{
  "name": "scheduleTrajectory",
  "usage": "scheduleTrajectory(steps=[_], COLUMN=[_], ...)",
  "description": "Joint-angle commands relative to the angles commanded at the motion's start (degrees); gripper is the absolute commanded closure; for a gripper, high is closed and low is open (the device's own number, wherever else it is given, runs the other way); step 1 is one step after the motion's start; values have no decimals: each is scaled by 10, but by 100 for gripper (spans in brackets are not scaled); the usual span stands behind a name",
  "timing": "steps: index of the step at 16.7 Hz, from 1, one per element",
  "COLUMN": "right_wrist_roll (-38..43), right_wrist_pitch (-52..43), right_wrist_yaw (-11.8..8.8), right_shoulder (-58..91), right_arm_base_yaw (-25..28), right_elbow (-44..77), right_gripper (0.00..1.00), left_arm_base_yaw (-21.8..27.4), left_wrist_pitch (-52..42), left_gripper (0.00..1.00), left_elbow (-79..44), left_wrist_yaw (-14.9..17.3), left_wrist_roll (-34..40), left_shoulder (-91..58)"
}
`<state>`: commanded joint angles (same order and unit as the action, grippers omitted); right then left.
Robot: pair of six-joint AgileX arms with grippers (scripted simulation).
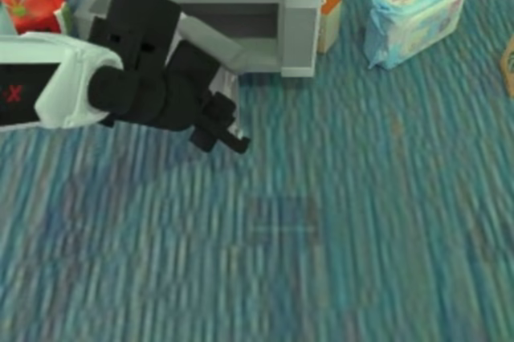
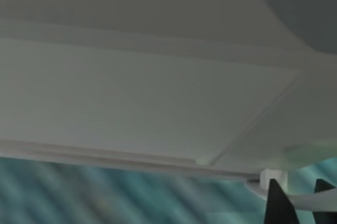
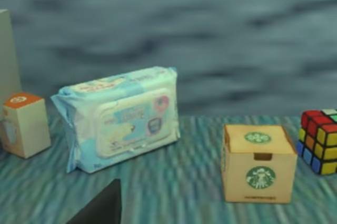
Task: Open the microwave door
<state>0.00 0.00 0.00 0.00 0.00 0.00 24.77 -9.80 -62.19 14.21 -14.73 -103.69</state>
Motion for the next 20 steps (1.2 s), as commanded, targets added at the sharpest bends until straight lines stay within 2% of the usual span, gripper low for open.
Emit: scheduleTrajectory(steps=[17, 20], right_wrist_roll=[0, 0], right_wrist_pitch=[0, 0], right_wrist_yaw=[0, 0], right_shoulder=[0, 0], right_arm_base_yaw=[0, 0], right_elbow=[0, 0], right_gripper=[0, 0], left_arm_base_yaw=[0, 1], left_wrist_pitch=[0, -3], left_gripper=[100, 100], left_elbow=[0, 2], left_wrist_yaw=[0, 8], left_wrist_roll=[0, -3], left_shoulder=[0, 0])
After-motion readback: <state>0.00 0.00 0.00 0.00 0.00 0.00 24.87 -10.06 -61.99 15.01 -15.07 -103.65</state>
